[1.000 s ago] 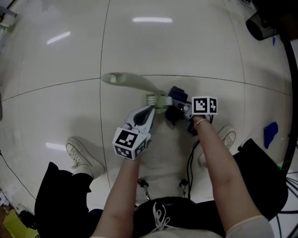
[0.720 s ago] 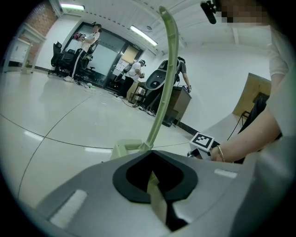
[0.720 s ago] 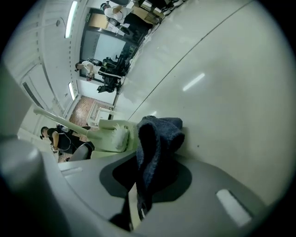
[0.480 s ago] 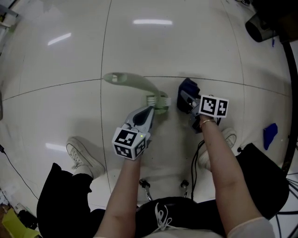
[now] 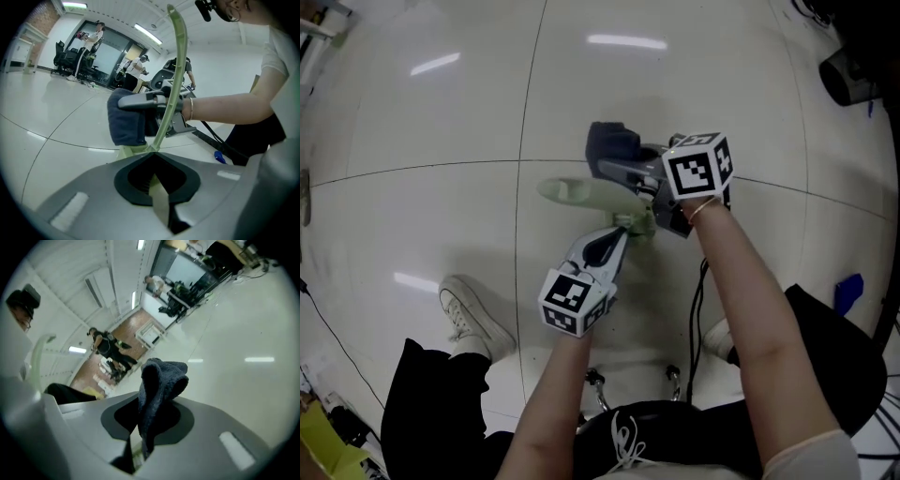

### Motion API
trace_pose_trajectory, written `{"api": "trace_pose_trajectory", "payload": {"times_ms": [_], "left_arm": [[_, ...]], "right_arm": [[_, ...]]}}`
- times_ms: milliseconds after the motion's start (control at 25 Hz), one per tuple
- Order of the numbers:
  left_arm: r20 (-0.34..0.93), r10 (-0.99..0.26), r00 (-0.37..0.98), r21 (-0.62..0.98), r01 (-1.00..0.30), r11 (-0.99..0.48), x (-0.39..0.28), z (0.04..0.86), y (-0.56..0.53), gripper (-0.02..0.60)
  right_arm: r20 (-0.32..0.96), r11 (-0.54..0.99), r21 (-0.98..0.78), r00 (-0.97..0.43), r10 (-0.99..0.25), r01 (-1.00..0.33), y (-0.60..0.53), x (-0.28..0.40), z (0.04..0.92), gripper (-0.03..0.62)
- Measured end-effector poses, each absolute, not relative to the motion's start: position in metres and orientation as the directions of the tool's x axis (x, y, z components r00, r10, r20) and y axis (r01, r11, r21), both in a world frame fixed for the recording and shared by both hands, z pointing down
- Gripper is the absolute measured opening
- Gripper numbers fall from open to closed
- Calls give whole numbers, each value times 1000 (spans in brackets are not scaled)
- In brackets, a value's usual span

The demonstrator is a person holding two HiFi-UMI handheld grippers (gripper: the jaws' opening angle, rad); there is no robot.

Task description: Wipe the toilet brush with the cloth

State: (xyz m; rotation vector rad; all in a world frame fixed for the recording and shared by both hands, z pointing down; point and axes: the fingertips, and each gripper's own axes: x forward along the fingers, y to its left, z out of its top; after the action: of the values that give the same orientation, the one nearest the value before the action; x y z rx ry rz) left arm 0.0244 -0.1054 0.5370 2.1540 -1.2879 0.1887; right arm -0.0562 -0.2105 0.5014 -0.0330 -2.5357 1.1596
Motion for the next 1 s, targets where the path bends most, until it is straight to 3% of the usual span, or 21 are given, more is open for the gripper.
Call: {"api": "trace_pose_trajectory", "payload": {"times_ms": [120,400,840,1000], "left_arm": [[429,-742,515,418,-841,-342,23,536,-103,6],[434,-738,517,411,-842,-349,24,535,-102,6],[434,-739,515,397,-846,-356,27,536,-102,6],[426,-737,525,399,-840,-368,29,536,-103,6]], "right_arm": [[452,681,-715,-848,275,-161,-194,-70,536,63],[494,594,-774,-796,349,-219,-194,-60,579,63],[501,535,-789,-820,277,-301,-204,5,607,61],[513,520,-777,-836,197,-354,-203,30,613,61]]}}
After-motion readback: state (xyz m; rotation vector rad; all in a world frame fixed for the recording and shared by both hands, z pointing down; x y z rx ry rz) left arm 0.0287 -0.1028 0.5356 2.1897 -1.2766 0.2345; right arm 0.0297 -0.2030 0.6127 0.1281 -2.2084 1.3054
